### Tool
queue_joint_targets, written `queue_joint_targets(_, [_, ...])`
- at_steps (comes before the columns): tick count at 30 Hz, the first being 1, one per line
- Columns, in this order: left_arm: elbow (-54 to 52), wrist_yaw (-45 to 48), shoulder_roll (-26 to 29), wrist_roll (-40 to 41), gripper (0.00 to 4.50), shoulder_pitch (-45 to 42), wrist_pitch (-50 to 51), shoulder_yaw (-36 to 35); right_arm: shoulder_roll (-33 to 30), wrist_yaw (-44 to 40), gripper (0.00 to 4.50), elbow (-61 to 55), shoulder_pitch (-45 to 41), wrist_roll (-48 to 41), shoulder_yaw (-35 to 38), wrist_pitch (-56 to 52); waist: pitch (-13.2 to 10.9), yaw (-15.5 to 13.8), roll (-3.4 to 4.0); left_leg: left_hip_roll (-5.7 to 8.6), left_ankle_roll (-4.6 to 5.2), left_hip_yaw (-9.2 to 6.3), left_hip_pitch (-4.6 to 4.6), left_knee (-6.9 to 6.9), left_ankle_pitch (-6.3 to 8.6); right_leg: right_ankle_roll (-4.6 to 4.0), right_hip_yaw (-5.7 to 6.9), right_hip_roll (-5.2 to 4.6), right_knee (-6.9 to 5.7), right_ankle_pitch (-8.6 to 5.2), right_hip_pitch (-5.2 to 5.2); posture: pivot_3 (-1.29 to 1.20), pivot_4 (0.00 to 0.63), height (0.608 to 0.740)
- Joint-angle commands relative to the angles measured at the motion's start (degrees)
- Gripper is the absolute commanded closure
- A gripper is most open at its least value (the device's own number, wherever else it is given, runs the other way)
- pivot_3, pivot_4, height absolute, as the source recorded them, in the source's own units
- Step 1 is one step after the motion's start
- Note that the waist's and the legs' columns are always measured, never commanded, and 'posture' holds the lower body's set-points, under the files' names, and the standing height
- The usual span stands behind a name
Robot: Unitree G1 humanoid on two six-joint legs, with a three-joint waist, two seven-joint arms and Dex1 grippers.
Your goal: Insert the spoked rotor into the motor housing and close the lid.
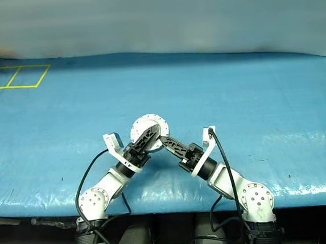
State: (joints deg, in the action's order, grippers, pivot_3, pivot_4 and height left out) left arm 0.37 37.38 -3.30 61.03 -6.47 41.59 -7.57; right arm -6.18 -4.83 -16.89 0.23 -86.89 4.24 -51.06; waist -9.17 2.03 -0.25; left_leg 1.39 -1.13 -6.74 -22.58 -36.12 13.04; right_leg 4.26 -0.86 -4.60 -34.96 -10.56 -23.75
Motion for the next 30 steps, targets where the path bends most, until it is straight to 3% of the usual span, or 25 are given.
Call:
queue_joint_targets(1, [0.0, 0.0, -1.6, 0.5, 1.25, -0.6, -1.5, -0.8, 0.6, -1.1, 3.32, -3.5, -1.2, -1.9, 0.4, 1.8, 0.0, 0.0, 0.00, 0.00, 0.00, 0.00, 0.00, 0.00, 0.00, 0.00, 0.00, 0.00, 0.00, 0.00, 0.00, 0.00, 0.150, 0.740])
queue_joint_targets(3, [0.0, -0.3, -1.4, 0.8, 1.70, -0.5, -1.5, -0.9, 0.6, -0.8, 3.32, -3.2, -1.2, -1.4, 0.4, 2.2, 0.0, 0.0, -0.01, 0.00, 0.00, 0.00, 0.00, 0.00, 0.00, 0.00, -0.01, 0.00, 0.00, 0.00, 0.00, 0.00, 0.150, 0.740])
queue_joint_targets(9, [0.6, -4.2, -1.4, 1.4, 1.70, -0.6, -1.4, -1.2, 0.6, -2.2, 3.32, -2.8, -1.8, 5.6, -0.2, 5.0, 0.0, 0.0, -0.01, 0.00, 0.00, 0.00, -0.01, 0.00, 0.00, 0.00, -0.01, 0.00, 0.00, 0.00, 0.00, 0.00, 0.150, 0.740])
queue_joint_targets(16, [0.2, -7.3, -1.9, -1.3, 1.70, -0.3, -5.3, -1.5, 2.1, -0.7, 1.03, -1.5, -2.7, 12.8, 0.9, 9.8, 0.0, 0.0, -0.01, 0.00, 0.00, 0.00, 0.01, -0.01, 0.00, 0.01, -0.02, 0.01, -0.01, 0.01, 0.00, 0.00, 0.150, 0.740])
queue_joint_targets(21, [1.2, -12.3, -3.7, -5.7, 1.70, -1.9, -12.0, -3.3, 3.1, 0.8, 1.03, -0.5, -3.1, 18.5, 1.5, 12.8, 0.0, -0.3, -0.02, 0.01, 0.00, 0.00, -0.01, -0.01, 0.00, 0.02, -0.02, 0.01, 0.02, 0.01, 0.00, 0.00, 0.150, 0.740])
queue_joint_targets(24, [3.2, -20.2, -5.9, -11.0, 1.70, -4.7, -22.0, -6.4, 2.8, 0.1, 1.03, -0.9, -2.5, 19.9, 1.3, 12.8, 0.0, -0.4, -0.03, 0.01, -0.01, -0.01, 0.00, -0.01, 0.00, 0.01, -0.02, 0.02, 0.00, 0.02, -0.01, 0.00, 0.150, 0.740])
queue_joint_targets(30, [12.9, -31.6, -4.6, -23.2, 1.70, -11.3, -36.9, -9.6, 2.8, -0.1, 1.03, -0.6, -2.1, 22.2, 1.5, 13.0, 0.0, -1.1, -0.10, 0.05, -0.01, -0.01, -0.02, -0.05, -0.01, 0.09, -0.04, 0.02, 0.08, 0.08, 0.06, 0.00, 0.150, 0.740])
